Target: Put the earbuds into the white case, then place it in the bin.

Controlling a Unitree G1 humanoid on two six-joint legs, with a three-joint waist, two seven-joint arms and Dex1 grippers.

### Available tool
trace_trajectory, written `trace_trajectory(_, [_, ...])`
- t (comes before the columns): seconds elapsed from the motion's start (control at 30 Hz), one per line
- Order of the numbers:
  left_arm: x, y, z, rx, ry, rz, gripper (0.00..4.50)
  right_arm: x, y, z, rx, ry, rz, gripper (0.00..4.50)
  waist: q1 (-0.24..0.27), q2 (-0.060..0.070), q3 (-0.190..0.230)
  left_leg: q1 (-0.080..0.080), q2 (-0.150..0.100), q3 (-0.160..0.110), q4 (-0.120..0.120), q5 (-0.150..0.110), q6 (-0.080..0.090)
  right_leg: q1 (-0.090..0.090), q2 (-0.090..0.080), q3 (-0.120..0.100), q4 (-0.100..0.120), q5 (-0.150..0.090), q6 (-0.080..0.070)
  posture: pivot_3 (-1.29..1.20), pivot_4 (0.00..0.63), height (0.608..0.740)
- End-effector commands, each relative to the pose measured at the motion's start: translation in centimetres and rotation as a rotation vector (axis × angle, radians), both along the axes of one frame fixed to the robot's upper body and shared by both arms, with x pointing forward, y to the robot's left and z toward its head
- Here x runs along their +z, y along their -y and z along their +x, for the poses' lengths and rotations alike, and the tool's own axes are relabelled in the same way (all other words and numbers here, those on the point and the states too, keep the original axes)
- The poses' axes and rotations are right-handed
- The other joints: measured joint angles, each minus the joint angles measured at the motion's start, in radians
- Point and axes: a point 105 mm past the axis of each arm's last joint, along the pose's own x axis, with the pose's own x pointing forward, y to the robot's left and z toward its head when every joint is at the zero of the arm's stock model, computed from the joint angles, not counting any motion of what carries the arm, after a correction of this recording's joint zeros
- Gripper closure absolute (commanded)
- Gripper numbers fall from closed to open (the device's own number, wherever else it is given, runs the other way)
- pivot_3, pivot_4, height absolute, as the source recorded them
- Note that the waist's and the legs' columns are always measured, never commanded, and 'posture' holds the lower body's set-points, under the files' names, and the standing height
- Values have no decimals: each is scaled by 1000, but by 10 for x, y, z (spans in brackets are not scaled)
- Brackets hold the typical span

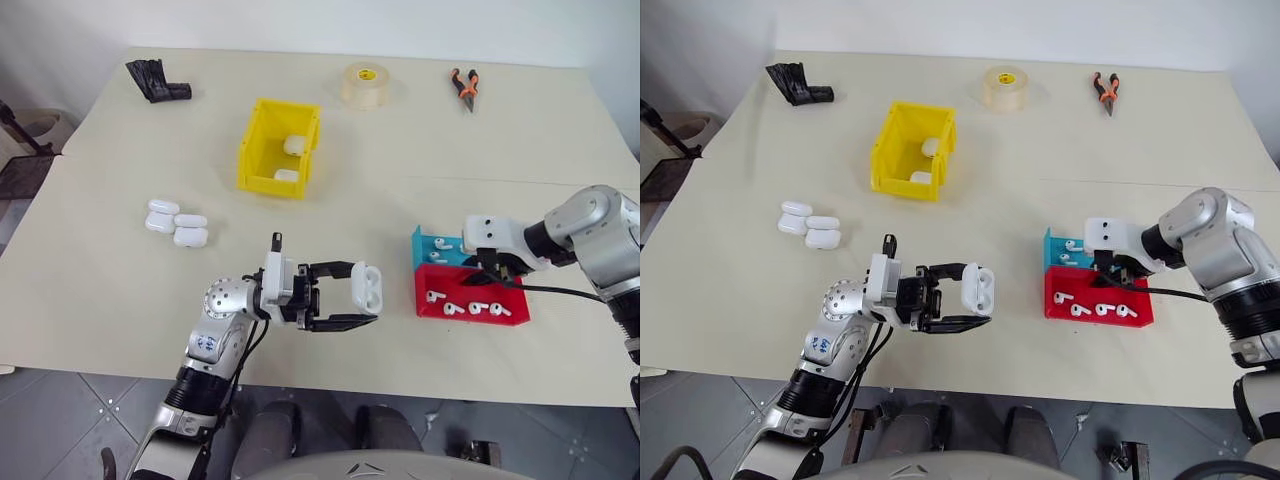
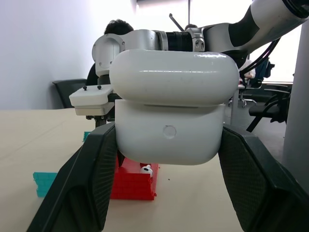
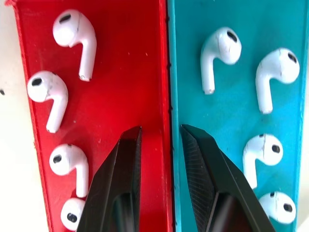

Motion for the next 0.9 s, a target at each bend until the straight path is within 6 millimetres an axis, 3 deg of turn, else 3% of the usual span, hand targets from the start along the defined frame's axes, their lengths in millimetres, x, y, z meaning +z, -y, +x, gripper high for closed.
trace_trajectory(0.03, [9,1,-5,-15,31,-32,1729,18,-4,3,14,30,16,3166,0,0,0,0,0,0,0,0,0,0,0,0,0,0,0,0,150,740])
trace_trajectory(0.23, [9,1,-4,-18,29,-32,1729,31,-6,-1,17,37,42,3166,2,0,0,0,0,0,0,0,0,0,0,0,0,0,0,0,150,740])
trace_trajectory(0.4, [8,1,-5,-26,25,-29,1729,40,3,-8,-1,34,32,3166,3,0,0,0,0,0,0,0,0,0,0,0,0,0,0,0,150,740])
trace_trajectory(0.57, [8,0,-4,-31,22,-25,1729,56,13,-14,-47,81,94,1984,3,0,0,0,0,0,0,0,0,0,-1,0,0,0,0,0,150,740])
trace_trajectory(0.73, [8,-2,-3,-39,20,-21,1729,61,19,-36,-57,84,179,211,5,0,0,0,0,0,0,0,0,0,-1,0,0,0,0,0,150,740])
trace_trajectory(0.77, [8,-2,-3,-41,20,-20,1729,61,20,-43,-55,81,207,28,6,0,0,-1,0,0,0,0,0,0,-1,0,0,0,0,0,150,740])
trace_trajectory(0.9, [9,-3,0,-43,20,-20,1729,59,23,-60,-50,152,326,28,6,0,0,0,0,0,0,0,0,1,0,-1,-1,0,0,0,150,740])
